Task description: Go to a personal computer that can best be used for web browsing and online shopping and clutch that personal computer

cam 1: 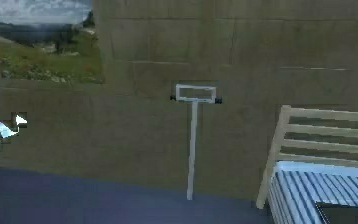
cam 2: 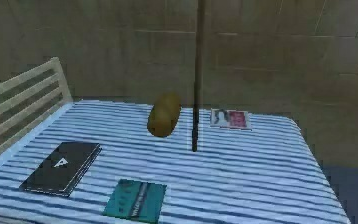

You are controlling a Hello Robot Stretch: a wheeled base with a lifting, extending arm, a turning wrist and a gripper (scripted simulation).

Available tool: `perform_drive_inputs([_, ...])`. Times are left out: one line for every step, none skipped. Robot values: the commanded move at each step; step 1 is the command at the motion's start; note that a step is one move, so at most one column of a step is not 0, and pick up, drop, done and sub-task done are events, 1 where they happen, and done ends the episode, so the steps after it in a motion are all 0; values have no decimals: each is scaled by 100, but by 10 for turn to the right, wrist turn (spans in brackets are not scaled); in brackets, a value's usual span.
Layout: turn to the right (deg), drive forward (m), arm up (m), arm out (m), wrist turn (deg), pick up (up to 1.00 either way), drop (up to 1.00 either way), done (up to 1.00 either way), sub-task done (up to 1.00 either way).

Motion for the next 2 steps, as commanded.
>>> perform_drive_inputs([-300,0,0,0,0,0,0,0,0])
perform_drive_inputs([0,0,50,0,0,0,0,0,0])
